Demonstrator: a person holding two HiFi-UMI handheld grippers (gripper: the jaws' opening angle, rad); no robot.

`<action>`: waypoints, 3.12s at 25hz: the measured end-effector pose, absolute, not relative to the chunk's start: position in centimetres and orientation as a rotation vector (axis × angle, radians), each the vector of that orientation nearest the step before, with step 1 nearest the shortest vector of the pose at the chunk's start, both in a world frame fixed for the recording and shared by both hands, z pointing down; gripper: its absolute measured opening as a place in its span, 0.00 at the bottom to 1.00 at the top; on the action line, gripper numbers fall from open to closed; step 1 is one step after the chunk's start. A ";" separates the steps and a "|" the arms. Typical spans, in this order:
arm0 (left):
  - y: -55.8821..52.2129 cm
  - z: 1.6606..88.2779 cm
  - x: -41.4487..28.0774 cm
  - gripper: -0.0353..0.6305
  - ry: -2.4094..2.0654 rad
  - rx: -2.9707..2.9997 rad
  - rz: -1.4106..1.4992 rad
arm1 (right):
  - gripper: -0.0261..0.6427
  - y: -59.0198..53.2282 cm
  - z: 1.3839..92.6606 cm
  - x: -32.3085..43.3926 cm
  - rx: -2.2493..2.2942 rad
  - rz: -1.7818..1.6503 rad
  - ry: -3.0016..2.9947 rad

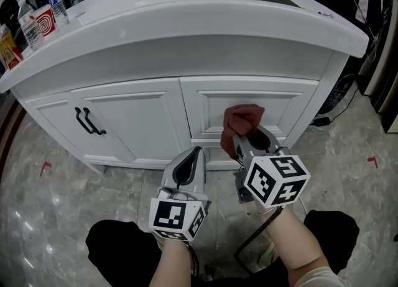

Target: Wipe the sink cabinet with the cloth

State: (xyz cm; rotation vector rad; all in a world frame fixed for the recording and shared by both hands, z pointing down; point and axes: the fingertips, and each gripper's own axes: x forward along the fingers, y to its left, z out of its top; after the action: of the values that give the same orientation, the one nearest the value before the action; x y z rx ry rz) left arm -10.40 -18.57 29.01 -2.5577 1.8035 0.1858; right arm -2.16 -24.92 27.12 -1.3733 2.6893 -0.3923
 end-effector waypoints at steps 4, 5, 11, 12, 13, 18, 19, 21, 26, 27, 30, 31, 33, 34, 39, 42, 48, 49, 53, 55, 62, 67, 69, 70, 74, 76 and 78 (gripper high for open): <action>-18.8 29.2 -8.6 0.05 1.755 -2.578 0.166 | 0.16 -24.9 27.3 0.0 -1.324 -0.548 2.593; -18.8 29.3 -8.2 0.05 1.746 -2.581 0.156 | 0.15 -24.9 27.4 0.5 -1.336 -0.554 2.579; -19.1 29.0 -7.2 0.05 1.727 -2.590 0.160 | 0.16 -25.4 26.7 2.8 -1.490 -0.389 2.579; -19.1 28.9 -7.2 0.05 1.729 -2.591 0.164 | 0.16 -25.6 26.7 3.4 -1.510 -0.388 2.565; -19.2 29.0 -7.1 0.05 1.733 -2.592 0.170 | 0.15 -26.0 26.7 3.9 -1.527 -0.391 2.551; -19.7 29.5 -6.2 0.05 1.735 -2.615 0.191 | 0.15 -27.3 27.1 7.0 -1.600 -0.391 2.497; -19.8 29.6 -5.8 0.05 1.728 -2.620 0.190 | 0.15 -27.4 27.1 7.6 -1.617 -0.381 2.488; -20.1 29.8 -5.1 0.05 1.718 -2.632 0.187 | 0.15 -27.4 26.9 8.9 -1.657 -0.347 2.476; -20.4 30.4 -3.0 0.05 1.689 -2.670 0.174 | 0.16 -27.0 26.7 11.2 -1.683 -0.342 2.467; -20.4 30.5 -2.6 0.05 1.681 -2.678 0.174 | 0.16 -27.0 26.8 11.8 -1.706 -0.338 2.458; -20.2 30.7 -1.9 0.05 1.655 -2.685 0.160 | 0.16 -26.9 27.2 13.8 -1.771 -0.352 2.406; -20.1 30.8 -2.0 0.05 1.655 -2.679 0.153 | 0.16 -26.7 27.2 14.0 -1.779 -0.352 2.393; -20.0 30.8 -2.7 0.05 1.672 -2.654 0.153 | 0.16 -26.3 27.5 13.0 -1.762 -0.336 2.406; -19.9 30.7 -3.3 0.05 1.687 -2.635 0.162 | 0.16 -26.1 27.8 11.7 -1.738 -0.326 2.436; -19.4 31.0 -7.6 0.05 1.805 -2.558 0.183 | 0.16 -24.9 30.9 2.4 -1.549 -0.312 2.667; -19.2 32.0 -10.9 0.05 1.894 -2.532 0.176 | 0.16 -24.5 32.1 -2.7 -1.410 -0.348 2.758; -18.6 32.4 -15.5 0.05 2.000 -2.482 0.159 | 0.16 -24.8 32.5 -9.8 -1.232 -0.379 2.837; -18.6 32.5 -15.9 0.05 2.003 -2.480 0.158 | 0.16 -24.9 32.6 -10.5 -1.215 -0.400 2.838; -18.7 33.2 -16.5 0.05 1.991 -2.487 0.150 | 0.16 -25.2 32.9 -11.8 -1.196 -0.407 2.834; -18.8 33.3 -16.4 0.05 1.982 -2.500 0.152 | 0.16 -25.2 32.8 -11.8 -1.198 -0.393 2.840; -19.3 33.3 -14.5 0.05 1.934 -2.550 0.188 | 0.16 -25.7 33.4 -8.9 -1.300 -0.425 2.815; -19.6 33.1 -12.5 0.05 1.893 -2.586 0.198 | 0.16 -26.4 33.2 -5.6 -1.359 -0.496 2.756; -19.8 33.2 -11.6 0.05 1.873 -2.602 0.195 | 0.16 -26.5 33.1 -4.3 -1.391 -0.488 2.744; -19.9 33.1 -11.1 0.05 1.864 -2.609 0.195 | 0.16 -26.6 33.1 -3.6 -1.406 -0.484 2.738; -20.2 32.8 -9.5 0.05 1.831 -2.631 0.206 | 0.16 -26.8 33.1 -1.0 -1.466 -0.481 2.707; -20.4 32.8 -8.6 0.05 1.815 -2.644 0.209 | 0.16 -27.0 33.1 0.2 -1.493 -0.478 2.693; -20.5 32.9 -7.6 0.05 1.796 -2.658 0.202 | 0.16 -27.1 33.1 1.4 -1.517 -0.481 2.677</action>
State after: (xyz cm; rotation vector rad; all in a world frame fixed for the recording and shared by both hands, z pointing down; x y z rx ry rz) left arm -7.57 -20.54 32.88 -2.6579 1.7961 0.2020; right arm 1.41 -27.13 33.10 -1.5166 2.6769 -0.4805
